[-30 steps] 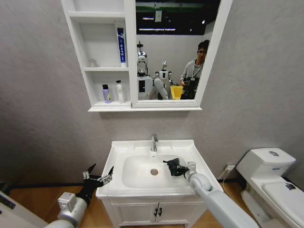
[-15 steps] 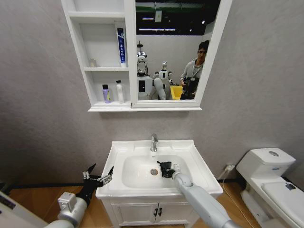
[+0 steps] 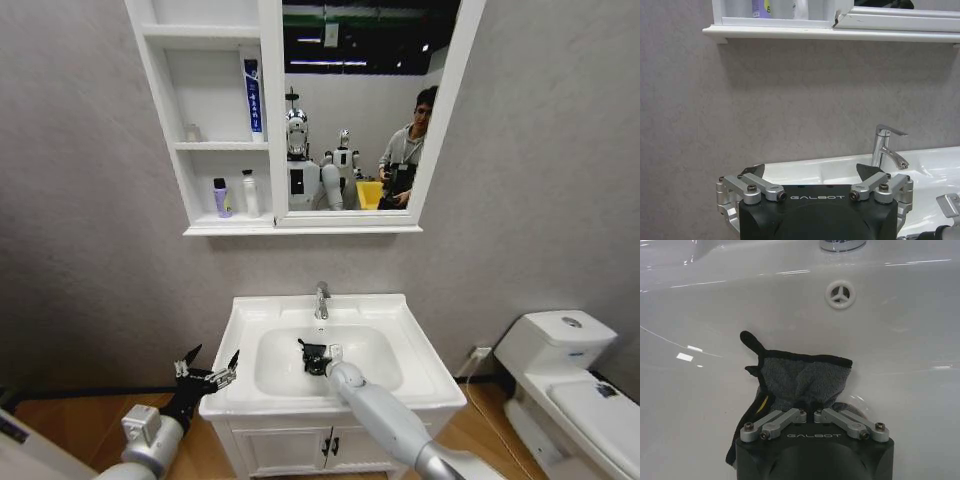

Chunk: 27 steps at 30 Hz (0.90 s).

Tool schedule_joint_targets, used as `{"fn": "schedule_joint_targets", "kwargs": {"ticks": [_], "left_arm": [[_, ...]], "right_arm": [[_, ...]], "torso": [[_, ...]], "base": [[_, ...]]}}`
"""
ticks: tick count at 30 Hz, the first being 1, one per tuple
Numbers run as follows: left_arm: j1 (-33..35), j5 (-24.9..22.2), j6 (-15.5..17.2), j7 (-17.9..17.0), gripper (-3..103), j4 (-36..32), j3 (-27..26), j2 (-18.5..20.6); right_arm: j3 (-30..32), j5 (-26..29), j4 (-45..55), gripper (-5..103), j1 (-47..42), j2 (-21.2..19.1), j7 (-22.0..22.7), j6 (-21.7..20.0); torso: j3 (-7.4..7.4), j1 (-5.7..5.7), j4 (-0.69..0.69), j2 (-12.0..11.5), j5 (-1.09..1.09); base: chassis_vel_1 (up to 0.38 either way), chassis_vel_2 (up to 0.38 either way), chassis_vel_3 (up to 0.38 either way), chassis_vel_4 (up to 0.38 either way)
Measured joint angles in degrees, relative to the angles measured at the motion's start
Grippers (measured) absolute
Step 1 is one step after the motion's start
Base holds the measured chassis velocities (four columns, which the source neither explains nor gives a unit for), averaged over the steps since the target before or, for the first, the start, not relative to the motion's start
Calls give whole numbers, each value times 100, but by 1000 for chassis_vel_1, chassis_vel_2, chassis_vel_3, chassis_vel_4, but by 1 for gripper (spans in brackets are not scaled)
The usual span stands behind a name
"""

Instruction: Move facial cleanser and shampoo from washbasin to cabinet, then wipe washbasin with towel.

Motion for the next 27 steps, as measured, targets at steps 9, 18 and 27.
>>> {"fn": "schedule_joint_targets", "kwargs": {"ticks": [9,18,27], "left_arm": [[1,0,0,0,100,0,0,0],[0,0,-1,0,100,0,0,0],[0,0,-1,2,100,0,0,0]], "right_arm": [[450,259,700,1,-517,-1010,13,-17],[418,298,1008,1,-684,-1120,15,-40],[-200,860,650,1,-150,-286,256,-161]], "torso": [[-1,2,9,-1,0],[-1,2,-4,0,-4],[5,2,3,-5,7]], "base": [[0,0,0,0],[-7,-2,0,-4],[-7,-2,0,-4]]}}
